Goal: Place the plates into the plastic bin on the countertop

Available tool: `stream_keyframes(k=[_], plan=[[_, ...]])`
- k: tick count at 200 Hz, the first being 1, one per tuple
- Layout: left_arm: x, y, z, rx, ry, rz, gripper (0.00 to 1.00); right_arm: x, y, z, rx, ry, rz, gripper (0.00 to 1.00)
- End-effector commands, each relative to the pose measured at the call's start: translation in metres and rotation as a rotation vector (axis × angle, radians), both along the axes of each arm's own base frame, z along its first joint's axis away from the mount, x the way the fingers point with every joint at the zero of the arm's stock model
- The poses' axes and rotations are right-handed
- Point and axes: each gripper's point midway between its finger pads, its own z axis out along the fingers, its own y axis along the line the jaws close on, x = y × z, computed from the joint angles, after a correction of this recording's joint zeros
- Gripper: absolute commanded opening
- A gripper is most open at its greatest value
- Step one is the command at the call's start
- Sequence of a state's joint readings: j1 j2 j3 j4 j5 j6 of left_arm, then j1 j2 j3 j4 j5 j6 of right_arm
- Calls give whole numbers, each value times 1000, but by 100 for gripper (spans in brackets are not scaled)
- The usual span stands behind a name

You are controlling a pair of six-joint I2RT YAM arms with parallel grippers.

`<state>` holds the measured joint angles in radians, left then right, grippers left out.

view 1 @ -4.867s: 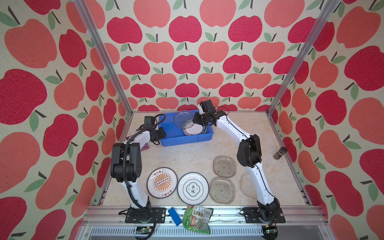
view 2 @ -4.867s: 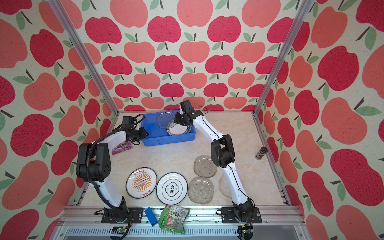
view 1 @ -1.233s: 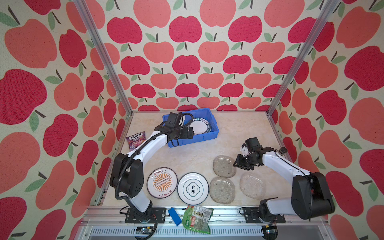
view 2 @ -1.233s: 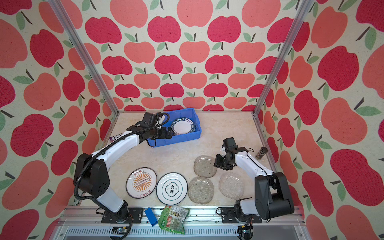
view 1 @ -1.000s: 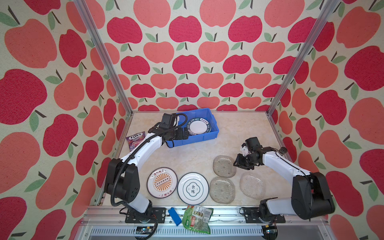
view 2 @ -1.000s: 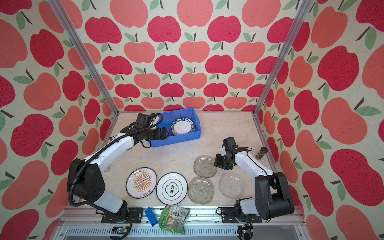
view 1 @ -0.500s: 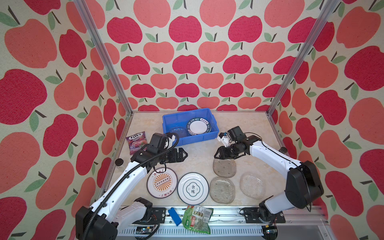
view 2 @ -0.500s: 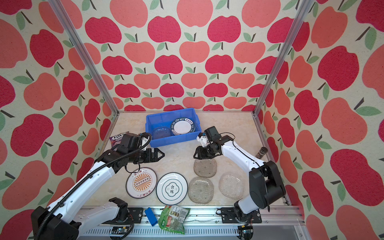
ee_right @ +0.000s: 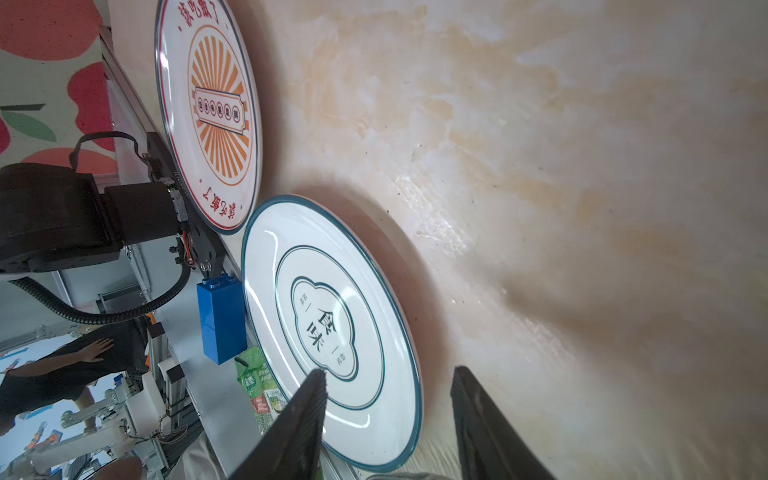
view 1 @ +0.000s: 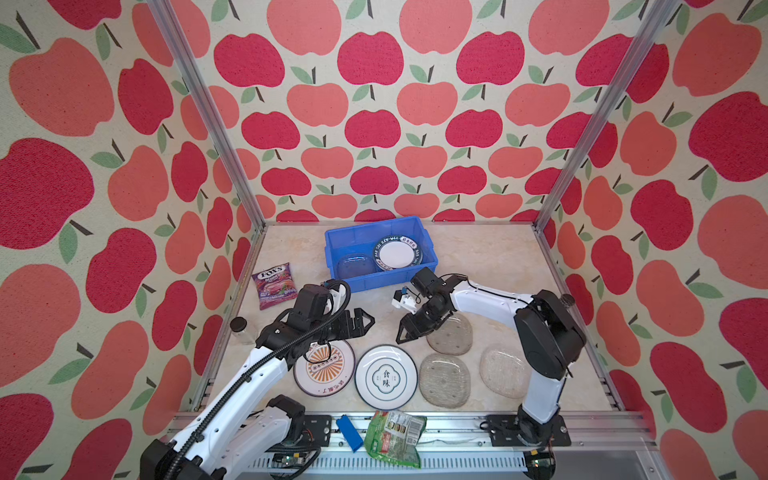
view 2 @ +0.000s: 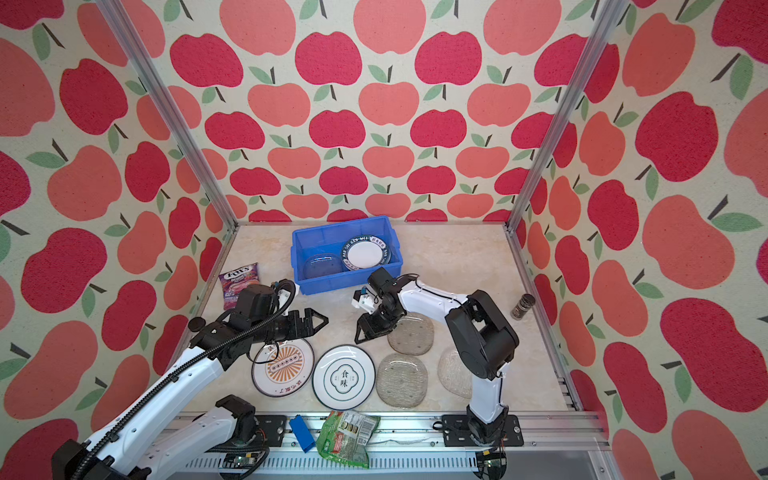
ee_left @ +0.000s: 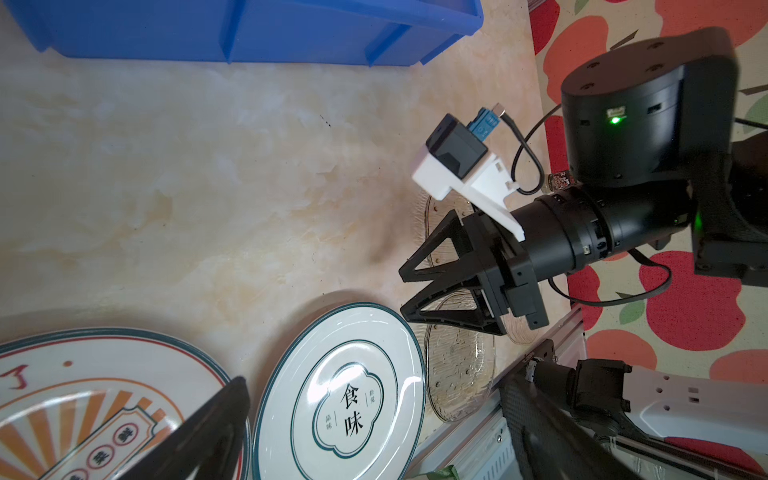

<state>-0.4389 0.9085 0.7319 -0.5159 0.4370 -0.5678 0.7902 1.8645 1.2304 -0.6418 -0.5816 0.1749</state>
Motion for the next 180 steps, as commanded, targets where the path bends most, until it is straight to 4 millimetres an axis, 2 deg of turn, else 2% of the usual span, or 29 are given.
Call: stream_keyframes(k=[1,44,91,143,180], plan=[[4,-2,1,-10,-21,7,98,-15,5,0,16,38,72,52],[4,-1,-5,0,-6,14,98,-32,6,-12,-3,96,121,51],[3,4,-8,16,4,27,98,-35,3,-28,-41,132,112,48],[7,6,-12,20,14,35,98,-41,6,-31,-16,180,122,48],[9,7,-13,18,17,41,98,-44,5,-39,-25,208,126,43]])
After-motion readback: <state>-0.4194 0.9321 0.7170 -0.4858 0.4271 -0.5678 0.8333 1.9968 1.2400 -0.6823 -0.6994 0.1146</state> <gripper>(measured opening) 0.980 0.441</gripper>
